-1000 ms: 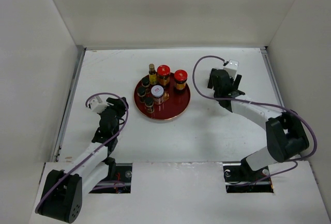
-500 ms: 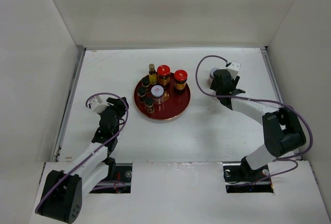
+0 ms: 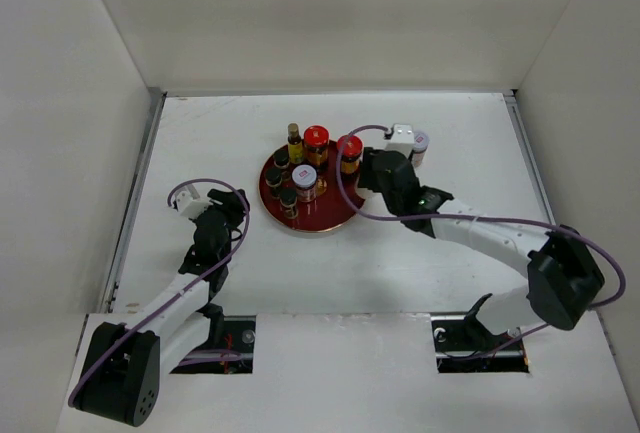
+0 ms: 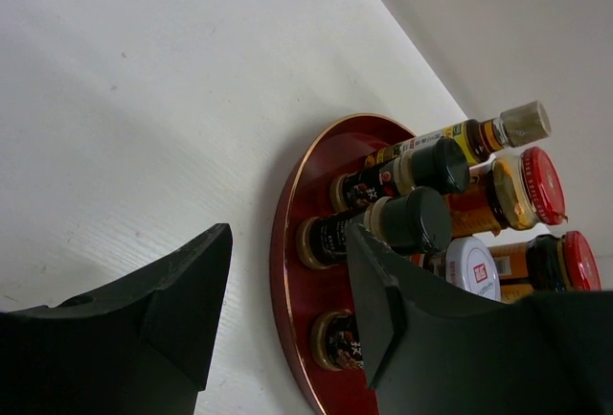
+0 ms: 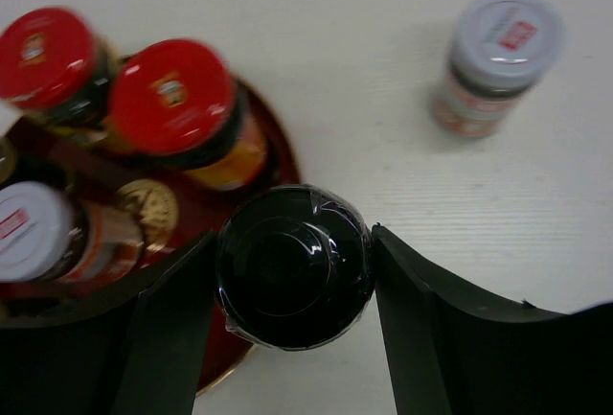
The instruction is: Organize the condiment bottles
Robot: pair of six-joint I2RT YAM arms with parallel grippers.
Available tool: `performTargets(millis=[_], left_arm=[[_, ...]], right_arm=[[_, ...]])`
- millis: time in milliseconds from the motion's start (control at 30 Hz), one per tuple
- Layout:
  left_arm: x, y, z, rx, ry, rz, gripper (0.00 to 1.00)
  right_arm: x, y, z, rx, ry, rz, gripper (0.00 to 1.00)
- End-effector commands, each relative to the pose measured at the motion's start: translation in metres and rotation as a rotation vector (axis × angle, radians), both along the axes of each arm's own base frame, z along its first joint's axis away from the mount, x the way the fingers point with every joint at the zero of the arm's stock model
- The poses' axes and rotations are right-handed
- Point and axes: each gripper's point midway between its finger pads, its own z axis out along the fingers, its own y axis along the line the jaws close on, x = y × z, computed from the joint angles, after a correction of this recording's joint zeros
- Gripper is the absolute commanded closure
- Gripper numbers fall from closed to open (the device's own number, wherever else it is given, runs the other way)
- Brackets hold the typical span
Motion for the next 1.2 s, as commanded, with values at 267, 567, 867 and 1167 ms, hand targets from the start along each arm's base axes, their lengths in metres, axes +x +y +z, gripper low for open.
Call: performTargets(millis=[267,567,867,1167], left_arm=[[0.003,-0.001,0.015,-0.02,-0.058,0.0,0.51],[0.003,-0.003,0.017,-0.026,-0.061,-0.008,0.51],[0.003,-0.003,0.015,-0.024,-0.057,-0.005,0.51],[0.004,-0.004,0.012,-0.024,-0.046,-0.011,0.51]], right_arm=[[0.018,0.129,0.024,0.137,-0.102,0.241,0.51],[0.038,0.145,-0.001,0.072,-0.102,0.23,0.45],[0.043,0.14,0.003,0.024,-0.127,0.194,0.16],[0.023,0.108,0.032,-0.013,-0.172,0.166,0.12]])
